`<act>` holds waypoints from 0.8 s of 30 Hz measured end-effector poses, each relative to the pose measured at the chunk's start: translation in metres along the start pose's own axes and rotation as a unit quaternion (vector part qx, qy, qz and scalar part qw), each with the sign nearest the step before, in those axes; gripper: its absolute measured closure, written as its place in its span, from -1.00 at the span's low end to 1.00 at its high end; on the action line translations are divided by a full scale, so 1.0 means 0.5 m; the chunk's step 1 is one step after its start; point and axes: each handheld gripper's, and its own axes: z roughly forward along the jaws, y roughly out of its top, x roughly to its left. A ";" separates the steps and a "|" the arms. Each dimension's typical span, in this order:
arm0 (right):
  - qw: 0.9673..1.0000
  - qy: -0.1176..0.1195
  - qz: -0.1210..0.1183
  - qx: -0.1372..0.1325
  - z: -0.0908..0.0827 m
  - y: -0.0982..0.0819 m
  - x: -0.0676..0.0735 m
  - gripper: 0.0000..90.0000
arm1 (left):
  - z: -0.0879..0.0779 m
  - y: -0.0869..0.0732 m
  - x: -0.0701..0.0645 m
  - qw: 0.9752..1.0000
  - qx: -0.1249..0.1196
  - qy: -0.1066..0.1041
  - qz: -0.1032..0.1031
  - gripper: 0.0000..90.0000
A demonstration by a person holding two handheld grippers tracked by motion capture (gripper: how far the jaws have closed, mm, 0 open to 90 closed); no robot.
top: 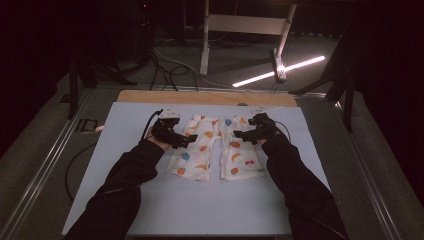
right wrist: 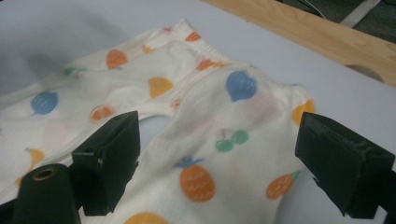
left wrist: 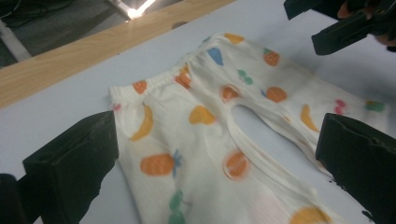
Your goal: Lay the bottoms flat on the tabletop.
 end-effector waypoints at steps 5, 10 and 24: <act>1.000 0.027 -0.005 -0.007 -0.010 -0.021 0.029 -0.70 | -0.026 -0.038 -0.013 1.000 0.004 -0.005 0.013 -1.00; 0.999 0.042 -0.010 -0.012 -0.023 -0.048 0.056 -0.71 | -0.046 -0.068 -0.024 1.000 0.007 -0.014 0.016 -1.00; 0.995 0.079 -0.043 -0.037 -0.073 -0.140 0.119 -0.73 | -0.107 -0.171 -0.062 0.999 0.011 -0.031 0.016 -1.00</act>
